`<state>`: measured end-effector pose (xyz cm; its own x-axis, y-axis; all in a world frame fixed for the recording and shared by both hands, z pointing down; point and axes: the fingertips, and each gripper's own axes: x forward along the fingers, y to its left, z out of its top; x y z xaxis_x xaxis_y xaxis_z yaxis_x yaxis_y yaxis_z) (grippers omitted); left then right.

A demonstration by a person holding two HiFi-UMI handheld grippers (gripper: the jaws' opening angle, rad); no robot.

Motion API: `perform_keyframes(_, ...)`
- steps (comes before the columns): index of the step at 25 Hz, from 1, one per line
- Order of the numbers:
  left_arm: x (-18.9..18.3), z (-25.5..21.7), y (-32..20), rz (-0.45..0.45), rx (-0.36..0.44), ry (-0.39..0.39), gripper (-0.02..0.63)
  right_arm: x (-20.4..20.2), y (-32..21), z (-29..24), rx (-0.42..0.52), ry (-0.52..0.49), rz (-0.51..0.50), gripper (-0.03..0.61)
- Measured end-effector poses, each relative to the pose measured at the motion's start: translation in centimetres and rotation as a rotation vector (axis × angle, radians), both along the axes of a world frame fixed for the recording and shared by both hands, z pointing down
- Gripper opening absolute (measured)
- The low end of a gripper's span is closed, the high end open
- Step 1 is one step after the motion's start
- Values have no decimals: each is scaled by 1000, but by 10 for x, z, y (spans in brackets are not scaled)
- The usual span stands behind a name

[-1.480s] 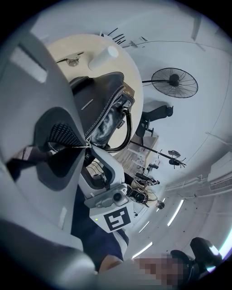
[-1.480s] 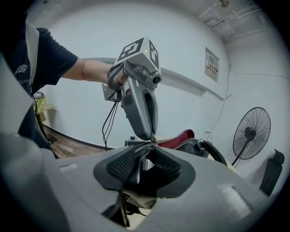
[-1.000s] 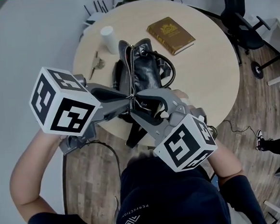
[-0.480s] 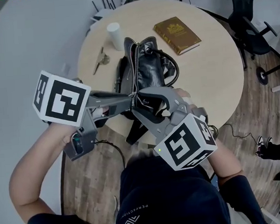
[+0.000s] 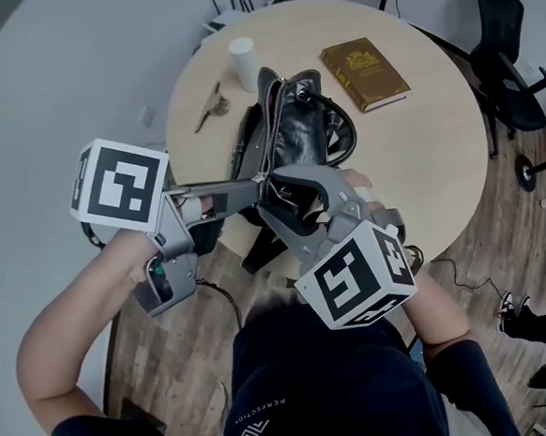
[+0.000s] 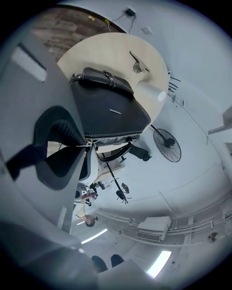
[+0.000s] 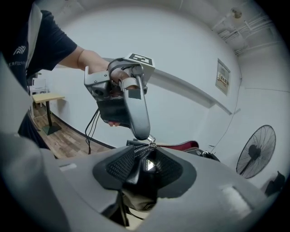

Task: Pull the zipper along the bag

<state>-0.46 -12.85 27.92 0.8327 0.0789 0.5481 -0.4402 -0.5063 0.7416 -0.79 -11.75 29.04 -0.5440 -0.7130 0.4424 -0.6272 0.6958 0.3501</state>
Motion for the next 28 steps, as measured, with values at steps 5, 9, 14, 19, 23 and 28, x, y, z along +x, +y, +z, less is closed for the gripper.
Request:
perform_keyframes(5,2,0,5,-65,10,-4,14,3,6,-1,33,60,-58,163)
perform_keyframes(9,3,-1,5,-112,6,16,15,6,14,-8,74,98,-106,163)
perform_keyframes(14,3,-2,1,-151,-10,43,15,9,19,-11,77,80,-162,163)
perform_keyframes(19,2,-5,-3,-178,-13,62,17,18,24,-15,64,10,-166,163)
perform_keyframes(23,3,-6,-4,-197,-31,84,18,18,31,-14,65,-9,-191,158)
perform_keyframes(28,2,-6,-4,-212,-28,87,18,16,35,-4,52,4,-201,169)
